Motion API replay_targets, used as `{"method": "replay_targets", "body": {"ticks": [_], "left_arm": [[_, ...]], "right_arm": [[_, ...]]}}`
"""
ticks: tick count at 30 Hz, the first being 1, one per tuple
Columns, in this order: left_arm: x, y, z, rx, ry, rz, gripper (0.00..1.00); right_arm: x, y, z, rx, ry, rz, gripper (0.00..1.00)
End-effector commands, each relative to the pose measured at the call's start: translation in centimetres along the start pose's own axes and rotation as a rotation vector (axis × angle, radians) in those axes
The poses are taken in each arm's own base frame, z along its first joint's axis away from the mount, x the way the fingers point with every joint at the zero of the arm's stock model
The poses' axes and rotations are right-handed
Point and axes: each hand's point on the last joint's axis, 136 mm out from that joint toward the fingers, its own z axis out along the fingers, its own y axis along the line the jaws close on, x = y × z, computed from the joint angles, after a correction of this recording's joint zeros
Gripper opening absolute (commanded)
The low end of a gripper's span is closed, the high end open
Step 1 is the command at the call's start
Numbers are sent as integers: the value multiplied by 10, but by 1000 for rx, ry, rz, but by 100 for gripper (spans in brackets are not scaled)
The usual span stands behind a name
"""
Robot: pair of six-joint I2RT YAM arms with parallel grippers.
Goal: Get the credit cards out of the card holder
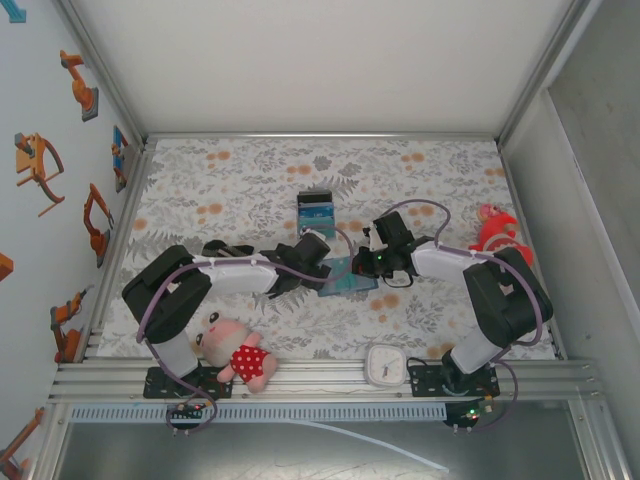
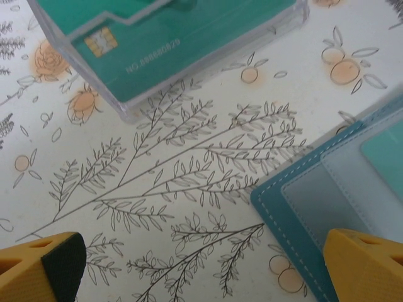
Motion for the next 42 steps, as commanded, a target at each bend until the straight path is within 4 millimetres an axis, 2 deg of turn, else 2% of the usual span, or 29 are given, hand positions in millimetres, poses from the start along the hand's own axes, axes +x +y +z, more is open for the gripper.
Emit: {"method": "replay_targets", "body": {"ticks": [1,9,18,30,35,38,42], "left_arm": [[-24,-9,-10,45,-55,1,97],[-27,-26,0,86,-40,30,97],[-8,-22,13,40,26,75,97],[6,-10,13,-13,60,101,97],[4,-11,14,-11,60,102,97],[3,-12,14,-8,58,101,97],[4,-12,14,-7,61,99,97]], "right_arm": [[-7,4,-6,-11,-18,-9,0],[-7,8,-2,-36,-12,2,0],[-6,5,-5,-14,-15,-5,0],[-12,-6,-23,15,-54,-1,0],[-10,6,-20,-77,-55,10,0],[-10,17,-17,-163,-62,24,11],[-11,25,-14,-229,-70,35,17]]}}
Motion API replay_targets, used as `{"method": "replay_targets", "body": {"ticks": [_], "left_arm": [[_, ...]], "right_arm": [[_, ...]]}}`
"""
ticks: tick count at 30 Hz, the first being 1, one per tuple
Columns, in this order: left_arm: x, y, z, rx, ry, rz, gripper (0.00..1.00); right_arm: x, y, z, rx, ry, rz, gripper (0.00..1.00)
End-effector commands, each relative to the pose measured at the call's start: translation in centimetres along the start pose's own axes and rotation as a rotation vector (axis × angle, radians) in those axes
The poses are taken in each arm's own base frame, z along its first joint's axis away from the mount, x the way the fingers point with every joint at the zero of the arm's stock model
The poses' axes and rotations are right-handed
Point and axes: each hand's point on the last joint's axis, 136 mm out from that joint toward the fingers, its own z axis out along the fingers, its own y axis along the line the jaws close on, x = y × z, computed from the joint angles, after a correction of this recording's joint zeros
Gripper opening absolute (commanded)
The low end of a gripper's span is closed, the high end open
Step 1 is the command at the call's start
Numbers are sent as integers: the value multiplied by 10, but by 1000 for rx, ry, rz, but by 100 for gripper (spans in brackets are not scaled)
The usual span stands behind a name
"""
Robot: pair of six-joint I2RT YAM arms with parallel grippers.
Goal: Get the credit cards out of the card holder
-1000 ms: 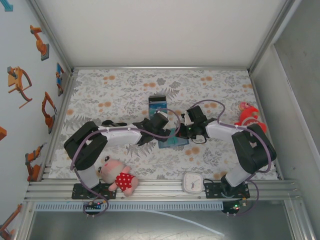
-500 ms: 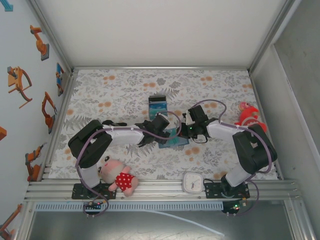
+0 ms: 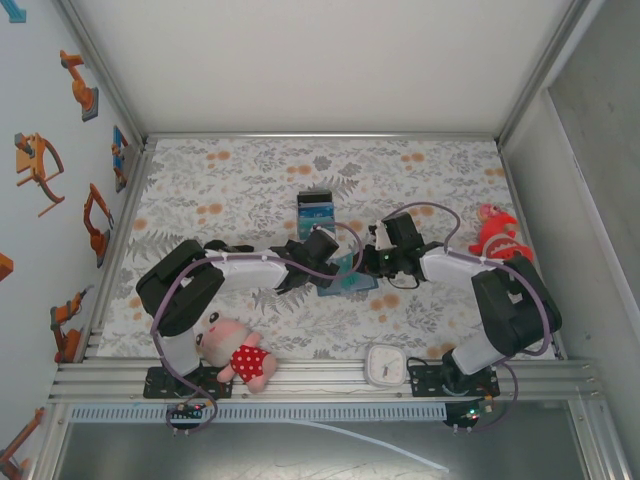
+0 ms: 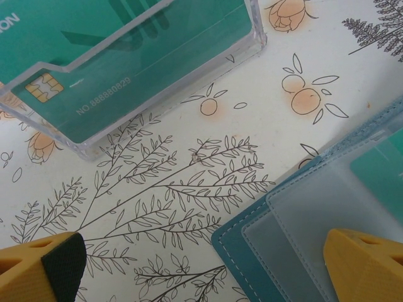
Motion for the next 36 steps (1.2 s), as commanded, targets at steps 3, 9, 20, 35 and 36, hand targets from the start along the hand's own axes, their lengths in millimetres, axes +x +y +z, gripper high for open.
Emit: {"method": "replay_targets", "body": {"ticks": [3,9,20,35,36], "left_arm": [[15,3,1,-27,56,52,97],[15,3,-1,-29,52,43,97],[11,13,-12,-53,25,37,97],[-31,29,-61,-42,-142,-57,97],[-35,31,-68,-37,-164,-72,97]], "right_arm": [[-7,15,3,-105,-23,12,20],[-2,7,11,-87,-6,31,20],[-3,2,-4,15,-17,-24,1],[-11,43,-62,6,-106,-249,0],[-11,47,-66,-2,-115,-274,0]]}}
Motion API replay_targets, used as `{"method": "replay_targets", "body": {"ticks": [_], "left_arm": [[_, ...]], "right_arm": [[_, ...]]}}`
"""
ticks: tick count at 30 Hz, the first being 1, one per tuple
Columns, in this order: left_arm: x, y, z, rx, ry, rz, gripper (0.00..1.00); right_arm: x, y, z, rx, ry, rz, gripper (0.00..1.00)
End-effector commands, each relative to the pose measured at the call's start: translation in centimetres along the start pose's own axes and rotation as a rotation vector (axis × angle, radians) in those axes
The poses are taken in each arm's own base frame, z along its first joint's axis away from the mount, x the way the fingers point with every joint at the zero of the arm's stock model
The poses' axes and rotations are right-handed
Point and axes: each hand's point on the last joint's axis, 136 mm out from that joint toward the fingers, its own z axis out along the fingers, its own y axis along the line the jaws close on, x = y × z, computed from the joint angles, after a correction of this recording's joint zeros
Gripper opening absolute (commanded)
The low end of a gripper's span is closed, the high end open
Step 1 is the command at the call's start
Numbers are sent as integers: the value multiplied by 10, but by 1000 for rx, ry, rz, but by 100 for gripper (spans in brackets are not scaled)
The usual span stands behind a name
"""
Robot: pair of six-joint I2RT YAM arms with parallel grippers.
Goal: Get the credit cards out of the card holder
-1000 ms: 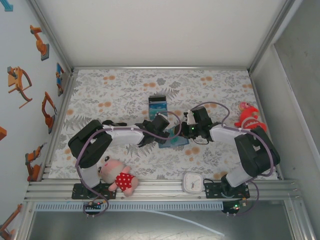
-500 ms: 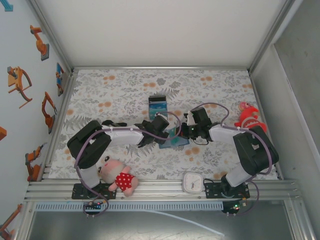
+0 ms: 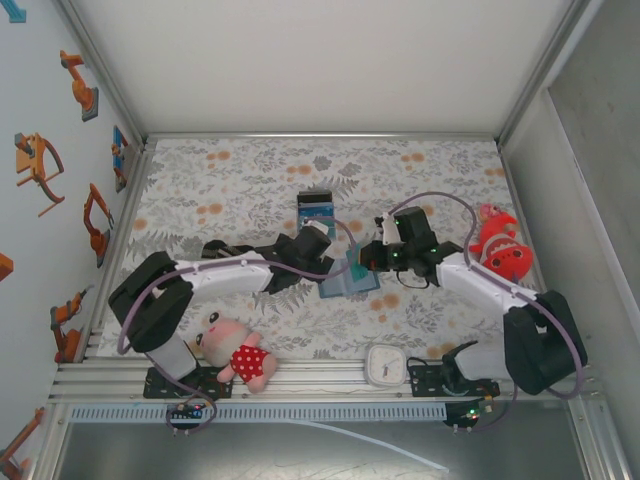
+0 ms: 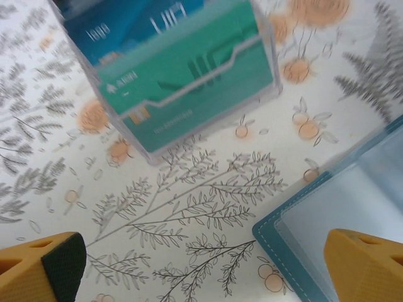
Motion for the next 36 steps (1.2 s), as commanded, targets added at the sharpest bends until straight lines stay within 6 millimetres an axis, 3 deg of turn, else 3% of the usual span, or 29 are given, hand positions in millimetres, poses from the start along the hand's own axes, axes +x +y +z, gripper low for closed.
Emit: {"method": "replay_targets", "body": {"ticks": [1,11,18,24,28,36], "left_arm": [[-19,11,-25,-2,-79,-46,97],[-61,23,-94,246,-297,-184,100],[-69,19,-134,491,-355,-148,85],[-57,-13,-156,702,-306,5,83],[-57,-24,-159,771,-296,42,79],[-56,-44,-162,882,-252,106,53]], "right_arm": [[-7,18,-18,-26,-27,-117,0],[-13,74,-56,-171,-93,-396,0],[-6,108,-67,-264,-61,-554,0],[4,129,-71,-356,-2,-632,0],[12,136,-71,-387,45,-662,0],[18,142,-68,-410,87,-691,0]]}}
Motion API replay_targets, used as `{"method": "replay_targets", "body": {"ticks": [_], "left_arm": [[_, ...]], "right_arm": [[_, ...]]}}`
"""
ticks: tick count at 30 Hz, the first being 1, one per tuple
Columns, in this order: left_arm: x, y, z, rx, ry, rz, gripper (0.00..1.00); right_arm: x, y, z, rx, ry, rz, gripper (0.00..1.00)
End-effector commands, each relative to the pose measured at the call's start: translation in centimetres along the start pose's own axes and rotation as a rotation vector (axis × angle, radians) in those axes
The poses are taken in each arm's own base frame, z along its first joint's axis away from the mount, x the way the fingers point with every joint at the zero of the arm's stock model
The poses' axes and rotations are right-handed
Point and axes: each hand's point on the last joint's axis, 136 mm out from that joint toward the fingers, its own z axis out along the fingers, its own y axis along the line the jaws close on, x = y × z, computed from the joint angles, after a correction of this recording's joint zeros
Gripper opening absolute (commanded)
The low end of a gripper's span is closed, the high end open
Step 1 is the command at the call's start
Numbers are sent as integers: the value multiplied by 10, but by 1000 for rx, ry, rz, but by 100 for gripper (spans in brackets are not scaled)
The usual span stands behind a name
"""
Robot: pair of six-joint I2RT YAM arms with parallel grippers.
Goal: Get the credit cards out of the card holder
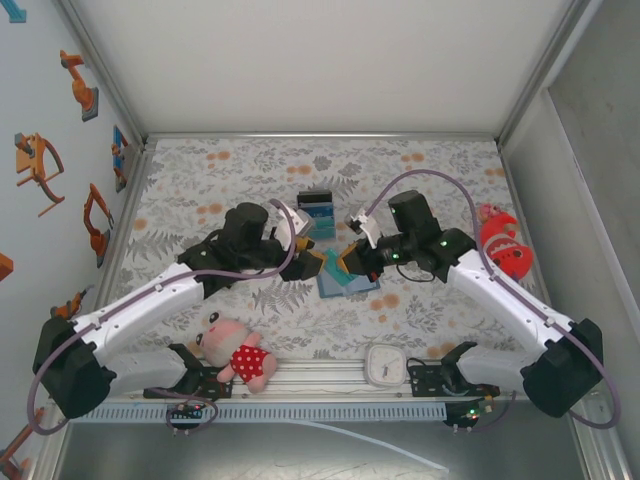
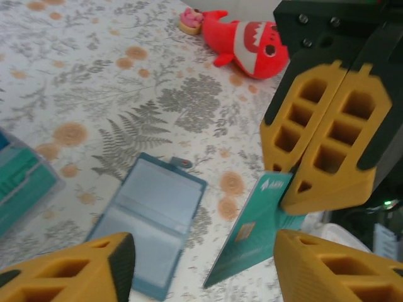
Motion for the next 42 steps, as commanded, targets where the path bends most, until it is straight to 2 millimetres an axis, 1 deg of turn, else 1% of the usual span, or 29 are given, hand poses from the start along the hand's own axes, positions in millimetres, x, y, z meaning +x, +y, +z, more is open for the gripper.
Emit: {"method": "replay_targets", "body": {"ticks": [1,3,5,6,9,11,15,16,18,21,22,24,27,29,32,34,37,42], "left_arm": [[-5,-16,0,89,17,42,51],[-2,-19,3,111,34,46,49],[1,-23,6,131,50,50,43],[1,-24,8,138,55,55,37],[2,-28,13,158,69,60,13],[1,-31,15,165,71,69,1],[0,-31,13,154,64,81,0],[0,-30,12,148,60,84,0],[-1,-29,9,129,48,89,0],[-4,-25,3,90,15,87,0],[-5,-22,0,65,-3,82,0],[-10,-15,-6,7,-50,63,0],[-20,-2,-19,-88,-151,8,0],[-29,4,-30,-133,-242,-42,0],[-39,8,-43,-162,-357,-102,0],[-46,7,-49,-152,-407,-124,0],[-55,-1,-56,-113,-465,-137,0],[-69,-14,-64,-32,-527,-153,0]], "right_arm": [[-8,12,-3,-41,-3,-50,0],[-9,14,-3,-46,-5,-56,0],[-9,16,-3,-56,-6,-61,0],[-10,17,-3,-63,-9,-63,0],[-10,18,-3,-69,-10,-64,0],[-9,17,-3,-63,-13,-65,0],[-11,12,-9,-2,-53,-90,0],[-12,10,-11,23,-67,-96,3],[-15,4,-18,93,-105,-104,20],[-21,-8,-31,212,-172,-105,34],[-24,-13,-38,270,-206,-99,39],[-31,-25,-56,389,-284,-70,47],[-36,-26,-80,469,-406,-37,61],[-40,-20,-92,466,-488,-10,68],[-43,-12,-94,402,-572,46,74],[-45,-9,-88,338,-609,90,77],[-51,1,-76,204,-639,126,77],[-65,16,-62,13,-681,133,77]]}}
